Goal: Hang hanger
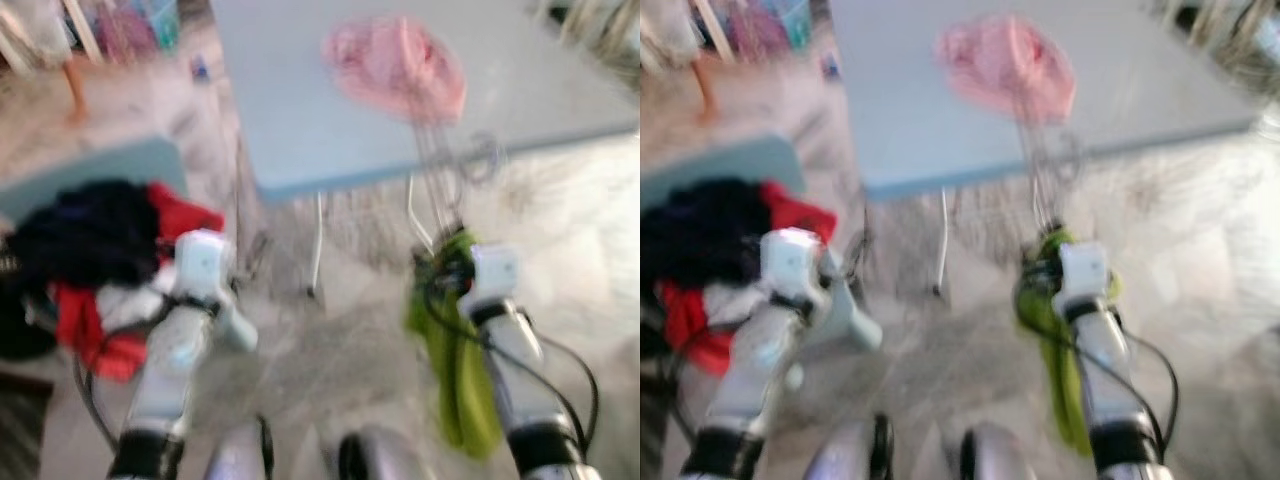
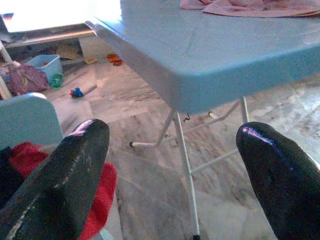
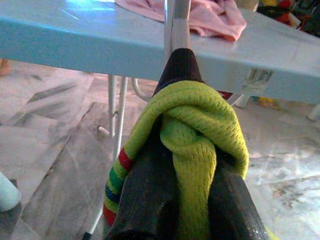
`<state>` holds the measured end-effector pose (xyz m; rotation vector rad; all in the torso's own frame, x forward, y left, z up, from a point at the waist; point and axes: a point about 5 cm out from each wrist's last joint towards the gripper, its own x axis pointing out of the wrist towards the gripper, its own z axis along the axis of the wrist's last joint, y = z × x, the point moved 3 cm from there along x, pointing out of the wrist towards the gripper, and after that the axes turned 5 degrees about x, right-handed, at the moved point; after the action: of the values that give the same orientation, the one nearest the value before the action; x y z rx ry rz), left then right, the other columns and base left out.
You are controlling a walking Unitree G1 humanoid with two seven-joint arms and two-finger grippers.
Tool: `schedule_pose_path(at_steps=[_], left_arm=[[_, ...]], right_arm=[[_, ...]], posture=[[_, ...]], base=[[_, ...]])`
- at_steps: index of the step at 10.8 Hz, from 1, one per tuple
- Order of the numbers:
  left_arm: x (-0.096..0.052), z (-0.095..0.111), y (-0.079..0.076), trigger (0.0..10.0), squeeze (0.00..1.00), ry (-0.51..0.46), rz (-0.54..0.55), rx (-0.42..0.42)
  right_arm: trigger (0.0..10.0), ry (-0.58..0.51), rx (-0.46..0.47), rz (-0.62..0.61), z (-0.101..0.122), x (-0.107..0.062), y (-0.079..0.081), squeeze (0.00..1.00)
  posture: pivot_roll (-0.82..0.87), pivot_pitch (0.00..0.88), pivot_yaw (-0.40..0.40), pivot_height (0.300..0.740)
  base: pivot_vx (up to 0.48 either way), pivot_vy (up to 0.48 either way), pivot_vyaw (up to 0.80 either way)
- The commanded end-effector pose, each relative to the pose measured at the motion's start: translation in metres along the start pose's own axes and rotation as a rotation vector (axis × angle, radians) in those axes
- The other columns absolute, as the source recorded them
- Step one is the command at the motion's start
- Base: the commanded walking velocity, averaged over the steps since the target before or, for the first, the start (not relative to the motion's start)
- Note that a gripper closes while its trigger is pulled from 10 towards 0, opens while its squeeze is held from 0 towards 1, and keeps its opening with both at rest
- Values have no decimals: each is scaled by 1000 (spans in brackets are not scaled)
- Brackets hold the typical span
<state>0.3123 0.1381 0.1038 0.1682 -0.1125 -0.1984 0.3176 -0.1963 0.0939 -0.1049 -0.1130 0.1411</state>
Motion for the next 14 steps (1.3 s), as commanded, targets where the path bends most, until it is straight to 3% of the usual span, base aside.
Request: schedule_pose_path(at_steps=[1, 3, 4, 5, 6, 7, 9, 14], left_arm=[[-2, -3, -10, 10000, 0, 16, -12, 4], [-5, -7, -14, 10000, 0, 37, -52, 67], [-11, -11, -29, 10000, 0, 64, -181, 136], [-17, -9, -42, 10000, 0, 32, -295, 203], [-19, -10, -45, 10000, 0, 34, -314, 209], [-17, -9, -40, 10000, 0, 42, -262, 143], [-10, -4, -31, 10000, 0, 33, -190, 91], [-9, -3, -30, 10000, 0, 37, -203, 109]], right_arm=[[10000, -31, -19, -23, 8, -2, -10, 0], [10000, -23, -32, 1, 8, -2, -11, 0], [10000, -20, -65, 43, 11, 0, -15, 0], [10000, -15, -78, 27, 13, 4, -25, 0], [10000, -15, -89, 19, 16, 8, -31, 0], [10000, -21, -95, 18, 18, 9, -32, 0], [10000, -22, -93, 24, 16, 6, -28, 0], [10000, -35, -95, 42, 17, 3, -28, 0]], posture=[[-17, 192, -15, 740], [-9, 202, -26, 740], [-5, 207, -32, 740], [-4, 209, -35, 740], [-4, 209, -36, 740], [-7, 209, -38, 740], [-8, 215, -39, 740], [-16, 221, -36, 740]], base=[[0, 0, 0], [0, 0, 0], [0, 0, 0], [0, 0, 0], [0, 0, 0], [0, 0, 0], [0, -169, 0], [0, -340, 0]])
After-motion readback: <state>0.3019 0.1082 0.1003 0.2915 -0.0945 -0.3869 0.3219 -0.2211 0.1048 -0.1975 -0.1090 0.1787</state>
